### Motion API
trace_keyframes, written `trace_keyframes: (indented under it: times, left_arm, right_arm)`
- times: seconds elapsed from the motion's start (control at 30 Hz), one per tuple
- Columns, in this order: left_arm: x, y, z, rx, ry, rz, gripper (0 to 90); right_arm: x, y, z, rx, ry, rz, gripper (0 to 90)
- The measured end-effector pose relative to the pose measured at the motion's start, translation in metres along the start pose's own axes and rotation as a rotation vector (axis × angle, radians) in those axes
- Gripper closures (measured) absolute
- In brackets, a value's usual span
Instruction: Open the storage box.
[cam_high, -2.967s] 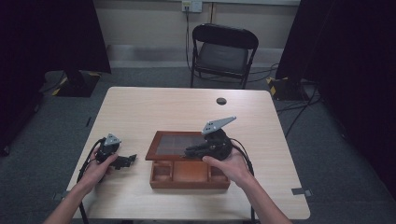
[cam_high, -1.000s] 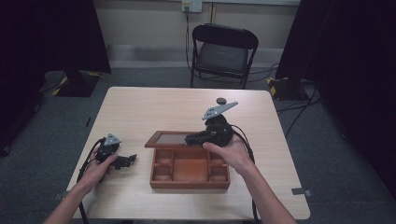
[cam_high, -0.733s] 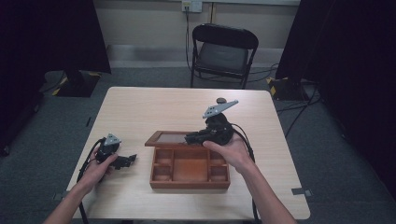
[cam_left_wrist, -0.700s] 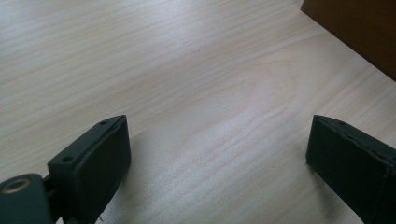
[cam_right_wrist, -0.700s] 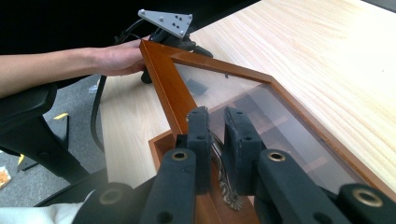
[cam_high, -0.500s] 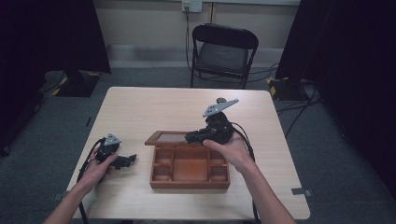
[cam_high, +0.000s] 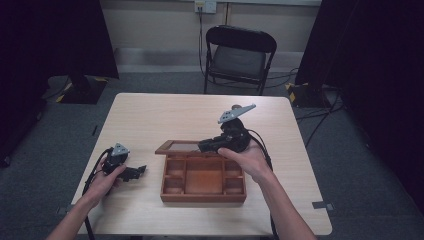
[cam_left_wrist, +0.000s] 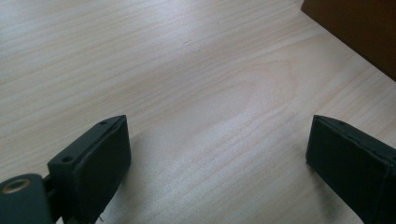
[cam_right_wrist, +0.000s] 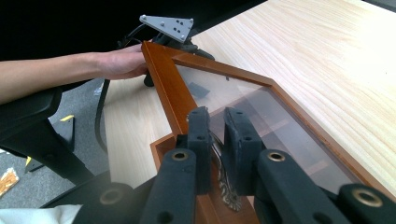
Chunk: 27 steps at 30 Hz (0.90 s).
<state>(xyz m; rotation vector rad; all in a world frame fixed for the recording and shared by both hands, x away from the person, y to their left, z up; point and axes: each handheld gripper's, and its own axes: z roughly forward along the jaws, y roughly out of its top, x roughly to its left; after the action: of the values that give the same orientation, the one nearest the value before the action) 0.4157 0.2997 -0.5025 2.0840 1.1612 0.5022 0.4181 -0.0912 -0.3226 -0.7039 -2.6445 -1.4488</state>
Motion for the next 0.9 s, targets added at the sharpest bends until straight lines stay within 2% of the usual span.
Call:
trace_keyframes:
  times: [0.9]
  left_arm:
    - [0.0002, 0.0000, 0.0001, -0.001, 0.000, 0.001, 5.9]
  right_arm:
    - [-0.0062, 0.0090, -0.0022, 0.002, 0.007, 0.020, 81.5]
